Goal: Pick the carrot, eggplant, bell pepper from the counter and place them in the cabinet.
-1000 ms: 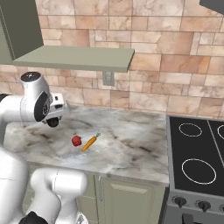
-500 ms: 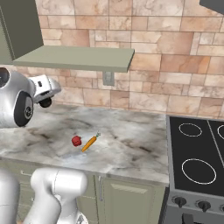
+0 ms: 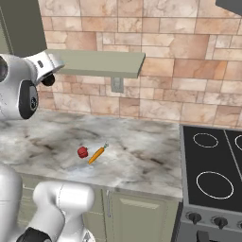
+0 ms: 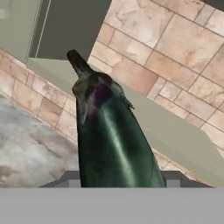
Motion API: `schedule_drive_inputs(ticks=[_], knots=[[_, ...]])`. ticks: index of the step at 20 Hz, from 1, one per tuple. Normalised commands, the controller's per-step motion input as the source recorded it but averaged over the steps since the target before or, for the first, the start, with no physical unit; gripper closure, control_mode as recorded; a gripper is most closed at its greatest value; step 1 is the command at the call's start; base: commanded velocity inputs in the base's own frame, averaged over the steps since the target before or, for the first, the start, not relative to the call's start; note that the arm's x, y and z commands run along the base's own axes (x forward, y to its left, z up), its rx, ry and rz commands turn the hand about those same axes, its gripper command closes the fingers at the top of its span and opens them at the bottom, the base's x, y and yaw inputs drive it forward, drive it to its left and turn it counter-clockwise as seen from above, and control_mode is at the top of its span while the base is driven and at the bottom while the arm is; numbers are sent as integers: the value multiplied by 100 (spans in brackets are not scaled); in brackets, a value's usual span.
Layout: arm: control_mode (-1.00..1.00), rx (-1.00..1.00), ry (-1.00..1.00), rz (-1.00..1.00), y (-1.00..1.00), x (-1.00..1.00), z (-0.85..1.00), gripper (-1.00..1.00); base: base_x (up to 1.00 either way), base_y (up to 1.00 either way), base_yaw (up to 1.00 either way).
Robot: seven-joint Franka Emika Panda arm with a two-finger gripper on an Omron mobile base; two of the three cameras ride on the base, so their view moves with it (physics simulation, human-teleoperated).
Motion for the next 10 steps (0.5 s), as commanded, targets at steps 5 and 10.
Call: schedule_drive_inputs(ticks=[5,10], knots=[[-100,7,0,20,-2,84,100,100,0,0,0],[-100,0,9,12,10,100,61,100,0,0,0]])
